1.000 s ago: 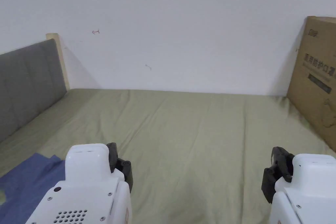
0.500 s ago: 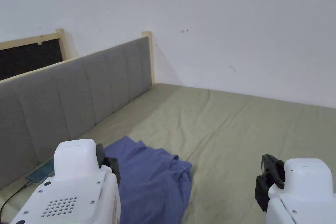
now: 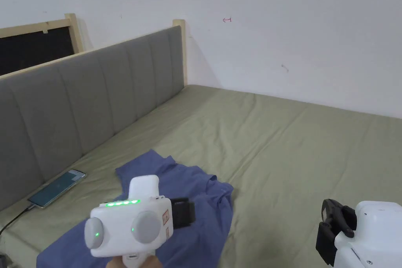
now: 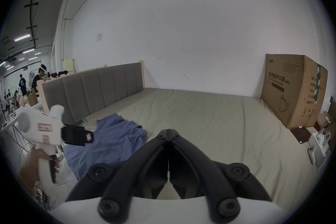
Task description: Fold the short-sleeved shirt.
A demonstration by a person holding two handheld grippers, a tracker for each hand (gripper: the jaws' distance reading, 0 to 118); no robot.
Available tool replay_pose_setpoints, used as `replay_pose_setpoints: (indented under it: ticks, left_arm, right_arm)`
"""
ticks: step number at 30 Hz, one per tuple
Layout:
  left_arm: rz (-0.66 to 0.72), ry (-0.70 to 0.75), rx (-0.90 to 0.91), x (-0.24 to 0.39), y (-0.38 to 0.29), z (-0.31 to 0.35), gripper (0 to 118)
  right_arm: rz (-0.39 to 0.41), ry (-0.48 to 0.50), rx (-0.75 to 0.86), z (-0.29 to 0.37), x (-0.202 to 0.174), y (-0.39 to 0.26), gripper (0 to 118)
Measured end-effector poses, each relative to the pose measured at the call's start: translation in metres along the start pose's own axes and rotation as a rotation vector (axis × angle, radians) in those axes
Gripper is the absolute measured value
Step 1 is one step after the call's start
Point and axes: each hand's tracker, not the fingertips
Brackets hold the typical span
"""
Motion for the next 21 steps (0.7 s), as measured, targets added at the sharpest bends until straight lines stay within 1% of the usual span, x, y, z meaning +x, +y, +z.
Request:
replay_pose_setpoints:
  ticks: [1, 2, 4, 5, 8, 10, 11, 12, 13, 14, 15, 16, 17, 18, 19, 20, 21]
  left_arm:
    - [0.024, -0.018, -0.027, -0.001, -0.001, -0.016, 116]
    - [0.040, 0.003, -0.102, 0.000, 0.000, -0.035, 116]
    - [0.055, -0.005, -0.166, -0.001, -0.004, -0.068, 115]
    - [0.061, 0.013, -0.215, 0.001, -0.005, -0.083, 114]
    - [0.060, 0.037, -0.267, 0.004, -0.010, -0.113, 106]
    - [0.025, 0.073, -0.308, 0.009, -0.010, -0.127, 107]
    - [-0.013, 0.084, -0.317, 0.011, -0.014, -0.131, 107]
    - [-0.053, 0.106, -0.313, 0.015, -0.016, -0.133, 103]
    - [-0.084, 0.126, -0.313, 0.020, -0.018, -0.136, 96]
    - [-0.124, 0.149, -0.297, 0.025, -0.020, -0.137, 91]
    - [-0.149, 0.159, -0.287, 0.028, -0.023, -0.137, 87]
    - [-0.136, 0.155, -0.273, 0.031, -0.022, -0.133, 87]
    - [-0.135, 0.161, -0.267, 0.033, -0.018, -0.129, 74]
    - [-0.133, 0.167, -0.265, 0.036, -0.016, -0.127, 54]
    - [-0.141, 0.181, -0.259, 0.032, -0.016, -0.124, 36]
    - [-0.176, 0.227, -0.260, 0.030, -0.015, -0.125, 14]
    - [-0.195, 0.264, -0.261, 0.027, -0.015, -0.126, 5]
  right_arm:
    - [-0.005, -0.008, -0.012, -0.003, 0.001, -0.003, 0]
    - [-0.010, -0.015, -0.030, -0.008, 0.005, -0.005, 0]
    - [-0.013, -0.021, -0.052, -0.016, 0.011, -0.010, 0]
    - [-0.012, -0.026, -0.064, -0.019, 0.010, -0.013, 0]
    - [0.006, -0.042, -0.092, -0.030, 0.016, -0.018, 0]
    - [0.012, -0.049, -0.099, -0.034, 0.015, -0.020, 0]
    - [0.011, -0.056, -0.097, -0.036, 0.017, -0.021, 0]
    - [0.006, -0.059, -0.098, -0.038, 0.018, -0.022, 0]
    - [-0.001, -0.057, -0.106, -0.038, 0.011, -0.018, 0]
    - [-0.006, -0.055, -0.114, -0.040, 0.011, -0.019, 0]
    - [-0.009, -0.055, -0.119, -0.041, 0.011, -0.020, 0]
    - [-0.009, -0.058, -0.125, -0.042, 0.011, -0.022, 0]
    - [-0.006, -0.060, -0.132, -0.040, 0.006, -0.020, 0]
    - [-0.005, -0.060, -0.137, -0.040, 0.006, -0.022, 0]
    - [-0.006, -0.061, -0.141, -0.040, 0.006, -0.023, 0]
    - [-0.011, -0.063, -0.146, -0.039, 0.006, -0.023, 0]
    - [-0.017, -0.063, -0.149, -0.038, 0.005, -0.022, 0]
